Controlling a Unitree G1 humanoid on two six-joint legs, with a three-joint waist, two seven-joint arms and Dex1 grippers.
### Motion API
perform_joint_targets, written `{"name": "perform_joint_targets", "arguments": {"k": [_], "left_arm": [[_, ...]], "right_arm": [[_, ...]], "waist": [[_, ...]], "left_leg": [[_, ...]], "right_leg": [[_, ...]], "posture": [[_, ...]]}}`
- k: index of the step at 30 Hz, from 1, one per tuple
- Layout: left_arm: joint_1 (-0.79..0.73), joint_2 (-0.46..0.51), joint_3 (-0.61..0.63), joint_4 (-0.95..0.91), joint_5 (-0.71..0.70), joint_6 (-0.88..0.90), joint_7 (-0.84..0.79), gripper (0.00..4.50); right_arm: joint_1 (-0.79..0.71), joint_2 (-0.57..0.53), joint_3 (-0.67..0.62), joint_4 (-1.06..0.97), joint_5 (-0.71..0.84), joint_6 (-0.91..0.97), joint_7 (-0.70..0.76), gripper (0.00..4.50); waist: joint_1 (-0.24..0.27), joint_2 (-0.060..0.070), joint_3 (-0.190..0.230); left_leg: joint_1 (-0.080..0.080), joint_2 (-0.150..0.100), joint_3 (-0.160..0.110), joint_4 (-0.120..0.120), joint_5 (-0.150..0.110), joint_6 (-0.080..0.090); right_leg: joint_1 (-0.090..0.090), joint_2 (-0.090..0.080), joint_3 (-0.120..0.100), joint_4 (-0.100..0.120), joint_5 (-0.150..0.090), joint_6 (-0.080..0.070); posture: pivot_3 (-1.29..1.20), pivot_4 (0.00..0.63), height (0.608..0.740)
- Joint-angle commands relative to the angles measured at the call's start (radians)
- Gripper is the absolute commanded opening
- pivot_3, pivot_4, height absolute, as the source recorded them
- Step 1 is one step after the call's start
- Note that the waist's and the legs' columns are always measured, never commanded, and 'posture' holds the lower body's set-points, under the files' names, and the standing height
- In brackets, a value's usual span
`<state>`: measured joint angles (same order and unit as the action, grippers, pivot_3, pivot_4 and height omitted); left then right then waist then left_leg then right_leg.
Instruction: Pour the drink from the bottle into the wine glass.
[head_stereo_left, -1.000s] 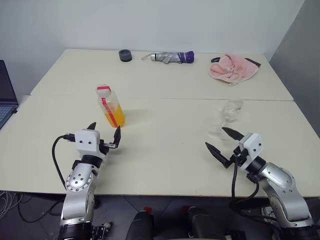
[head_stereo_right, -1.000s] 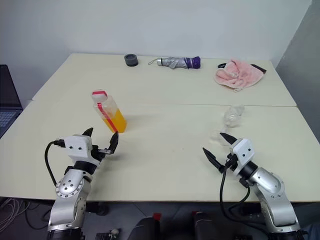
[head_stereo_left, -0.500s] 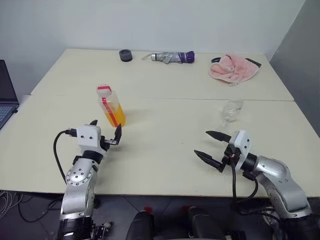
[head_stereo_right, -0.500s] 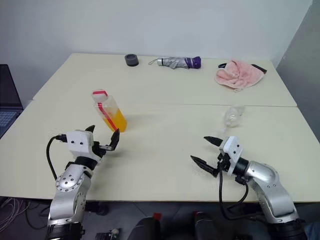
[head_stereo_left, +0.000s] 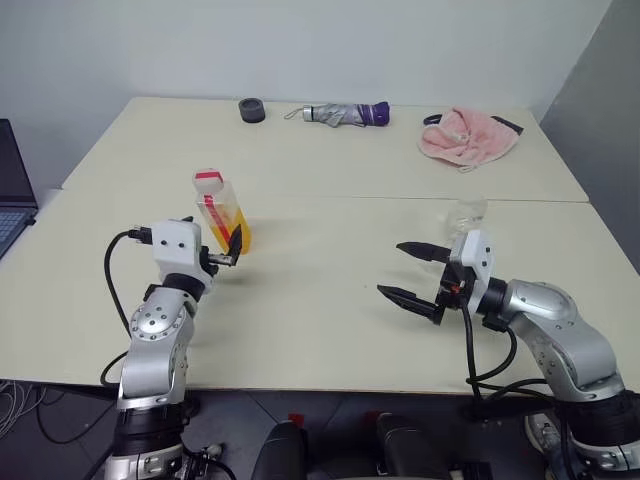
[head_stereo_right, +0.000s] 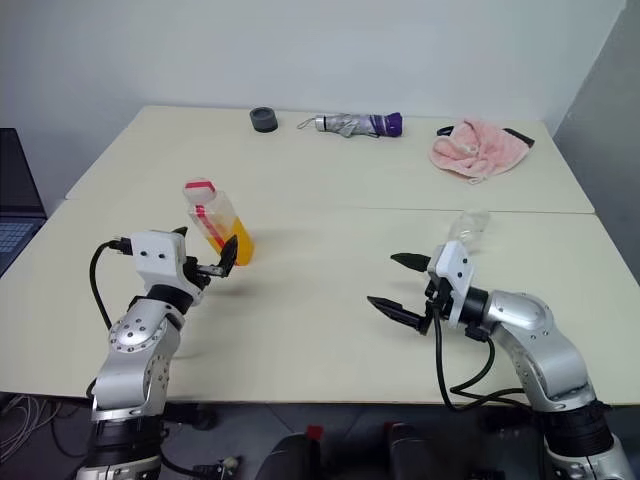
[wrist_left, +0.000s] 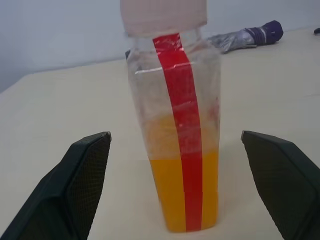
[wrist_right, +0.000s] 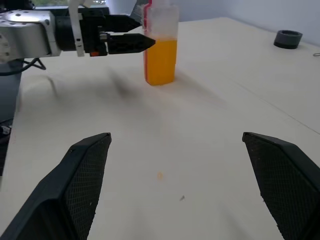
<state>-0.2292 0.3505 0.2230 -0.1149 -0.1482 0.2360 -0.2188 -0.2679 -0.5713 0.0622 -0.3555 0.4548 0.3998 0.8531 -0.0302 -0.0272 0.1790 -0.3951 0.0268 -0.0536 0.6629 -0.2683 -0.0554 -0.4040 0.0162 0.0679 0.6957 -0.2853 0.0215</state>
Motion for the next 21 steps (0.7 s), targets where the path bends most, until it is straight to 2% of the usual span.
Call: {"name": "perform_joint_targets", "arguments": {"k": [1, 21], "left_arm": [[-0.039, 0.012, 0.001, -0.035, 0.011, 0.013, 0.018, 4.47], [-0.237, 0.015, -0.019, 0.142, 0.036, 0.054, 0.028, 4.47]], "right_arm": [[-0.03, -0.004, -0.002, -0.036, 0.015, 0.007, 0.01, 4.5], [-0.09, 0.016, 0.03, -0.021, 0.001, 0.023, -0.004, 4.5]], "waist": [[0.0, 0.0, 0.0], [0.0, 0.0, 0.0]], "left_leg": [[0.0, 0.0, 0.0, 0.0, 0.0, 0.0], [-0.001, 0.0, -0.001, 0.0, 0.0, 0.0]], "right_leg": [[0.0, 0.0, 0.0, 0.0, 0.0, 0.0], [0.0, 0.0, -0.001, 0.0, 0.0, 0.0]], "posture": [[0.0, 0.15, 0.74], [0.0, 0.15, 0.74]]}}
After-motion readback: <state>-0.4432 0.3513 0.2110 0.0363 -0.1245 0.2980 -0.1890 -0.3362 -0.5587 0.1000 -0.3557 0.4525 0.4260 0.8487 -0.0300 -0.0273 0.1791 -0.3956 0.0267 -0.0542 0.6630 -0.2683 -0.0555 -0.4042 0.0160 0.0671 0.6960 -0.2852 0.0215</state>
